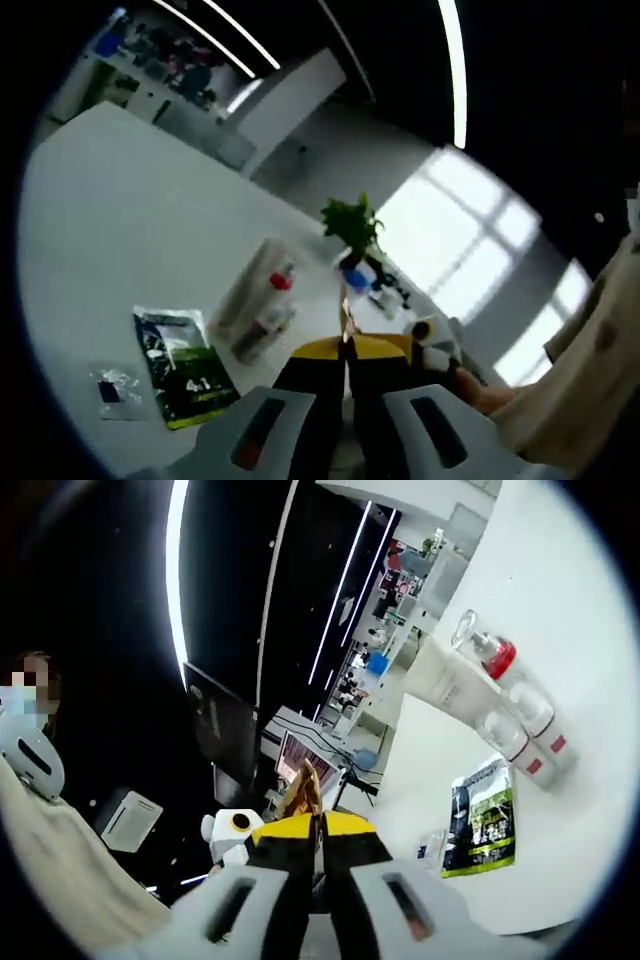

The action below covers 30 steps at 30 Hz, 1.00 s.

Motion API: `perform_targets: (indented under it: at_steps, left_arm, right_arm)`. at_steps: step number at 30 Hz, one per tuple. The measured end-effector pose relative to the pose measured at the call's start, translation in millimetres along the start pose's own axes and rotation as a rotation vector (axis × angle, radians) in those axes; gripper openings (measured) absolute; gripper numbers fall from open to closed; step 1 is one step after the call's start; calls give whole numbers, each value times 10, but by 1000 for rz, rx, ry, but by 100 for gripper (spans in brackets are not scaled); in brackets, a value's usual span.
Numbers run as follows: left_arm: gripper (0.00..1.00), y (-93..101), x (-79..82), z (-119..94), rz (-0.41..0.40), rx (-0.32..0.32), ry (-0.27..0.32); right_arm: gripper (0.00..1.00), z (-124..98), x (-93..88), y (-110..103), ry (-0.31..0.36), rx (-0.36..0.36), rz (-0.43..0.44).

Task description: Arrange the skincare products in the storage area until every visible bottle or jar stands upright without overlapping.

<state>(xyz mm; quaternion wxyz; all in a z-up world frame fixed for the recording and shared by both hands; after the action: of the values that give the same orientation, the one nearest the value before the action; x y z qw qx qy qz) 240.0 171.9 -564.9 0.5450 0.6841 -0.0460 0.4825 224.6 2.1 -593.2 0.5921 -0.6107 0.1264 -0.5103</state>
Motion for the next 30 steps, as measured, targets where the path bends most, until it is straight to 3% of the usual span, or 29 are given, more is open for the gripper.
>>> perform_targets:
  at_steps: [10,19,24,27,30]
  left_arm:
    - [0,34,15,-11,-66,-45,-28]
    - [0,68,-96,-35,-148,-84,-118]
    - [0,95,-174,-81,-177,-117,-216]
    - [0,100,-189,-80,-161,-119,-221]
    - [0,94,-189,-76,-165,-120,-216]
  right_arm:
    - [6,-24,19,-25,0,30,6]
    - [6,-25,42,-63,-49,88,7]
    - [6,-31,47,-78,-105,116,-25]
    - [6,-31,48,-74,-132,115,-49]
    - [3,-43,71,-69,-126,119,-19]
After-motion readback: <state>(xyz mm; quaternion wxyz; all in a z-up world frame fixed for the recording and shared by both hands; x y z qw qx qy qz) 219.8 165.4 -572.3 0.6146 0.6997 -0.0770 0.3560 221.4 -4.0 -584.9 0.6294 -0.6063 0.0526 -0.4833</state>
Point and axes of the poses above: the point that each gripper's makers call its tool centre point, and the gripper's own axes: z roughly forward along the fingers, y roughly to its right, x roughly out of its top, the point moved 9 cm from there along -z, roughly backward along the fingers, and after that the axes turned 14 degrees about y, right-handed, at the moved point
